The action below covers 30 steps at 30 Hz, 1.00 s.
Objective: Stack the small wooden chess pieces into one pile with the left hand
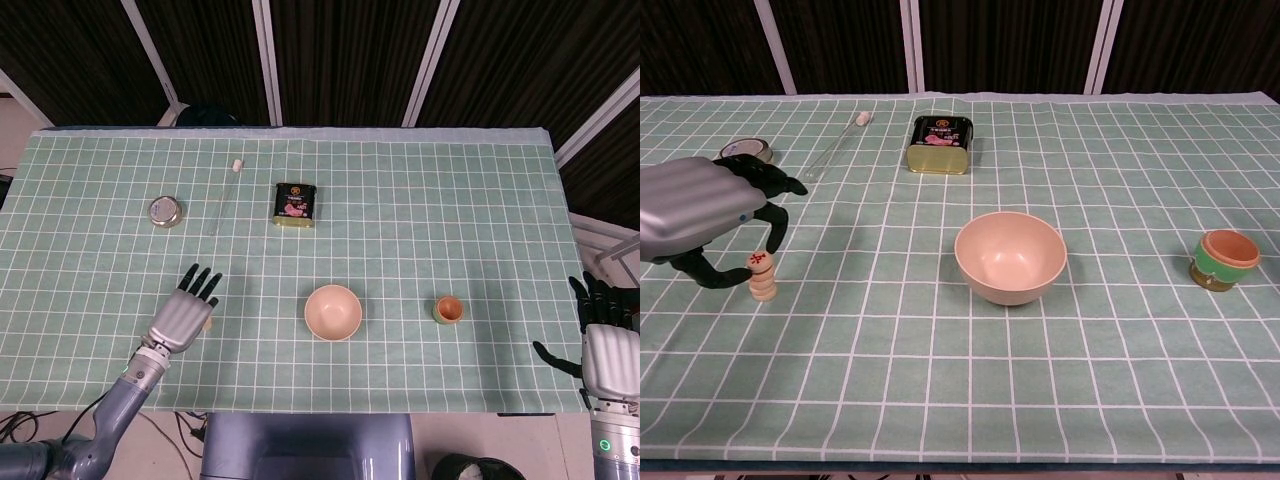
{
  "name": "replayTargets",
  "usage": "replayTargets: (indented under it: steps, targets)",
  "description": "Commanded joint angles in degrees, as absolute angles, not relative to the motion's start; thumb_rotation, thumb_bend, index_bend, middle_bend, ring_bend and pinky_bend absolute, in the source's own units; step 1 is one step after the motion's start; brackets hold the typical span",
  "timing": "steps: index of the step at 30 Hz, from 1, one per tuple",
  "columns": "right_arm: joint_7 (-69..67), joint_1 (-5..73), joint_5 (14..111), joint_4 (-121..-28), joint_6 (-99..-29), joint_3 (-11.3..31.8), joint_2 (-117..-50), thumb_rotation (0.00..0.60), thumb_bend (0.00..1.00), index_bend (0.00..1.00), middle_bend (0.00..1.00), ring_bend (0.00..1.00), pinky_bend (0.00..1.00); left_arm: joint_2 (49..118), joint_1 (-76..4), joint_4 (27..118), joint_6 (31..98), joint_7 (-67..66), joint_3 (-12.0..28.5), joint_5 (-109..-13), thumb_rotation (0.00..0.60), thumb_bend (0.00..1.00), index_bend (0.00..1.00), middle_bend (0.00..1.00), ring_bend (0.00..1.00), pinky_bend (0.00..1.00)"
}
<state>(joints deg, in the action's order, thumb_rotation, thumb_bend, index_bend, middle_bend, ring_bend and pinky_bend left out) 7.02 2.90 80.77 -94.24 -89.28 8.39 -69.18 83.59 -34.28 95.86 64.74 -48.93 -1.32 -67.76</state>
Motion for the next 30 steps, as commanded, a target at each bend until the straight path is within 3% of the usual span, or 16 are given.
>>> replayTargets:
  steps: [1,22,25,30]
  targets:
    - [7.03,2.91,80.76,-94.24,-89.25,8.39,-69.18,0.6,0.23,0.09,0.01,0.0,0.0,83.52,-34.19,95.7,64.73,-48.92,-1.38,-67.66,0.6,0.31,0.46,0.07,0.0,0.0]
    - [7.07,2.9,80.48,-94.32,-89.12,8.44,-69.19,0.6,0.23,0.09,0.01,0.0,0.0,81.83,-33.33,98.15,66.73,-48.51,-1.33,-69.68,0.6,0.31,0.42,0.07,0.0,0.0]
    - [7.16,2.93,80.54,-94.26,-89.18,8.47,-69.22,0.6,0.23,0.09,0.01,0.0,0.0,79.45,-32.12,100.46,68.97,-46.97,-1.65,-71.73,0.6,0.3,0.37,0.06,0.0,0.0]
    - [7.21,2.93,80.99,-94.14,-89.42,8.37,-69.26,0.6,0.23,0.09,0.01,0.0,0.0,74.55,-28.45,103.67,74.55,-42.79,-2.54,-74.97,0.6,0.3,0.21,0.05,0.0,0.0]
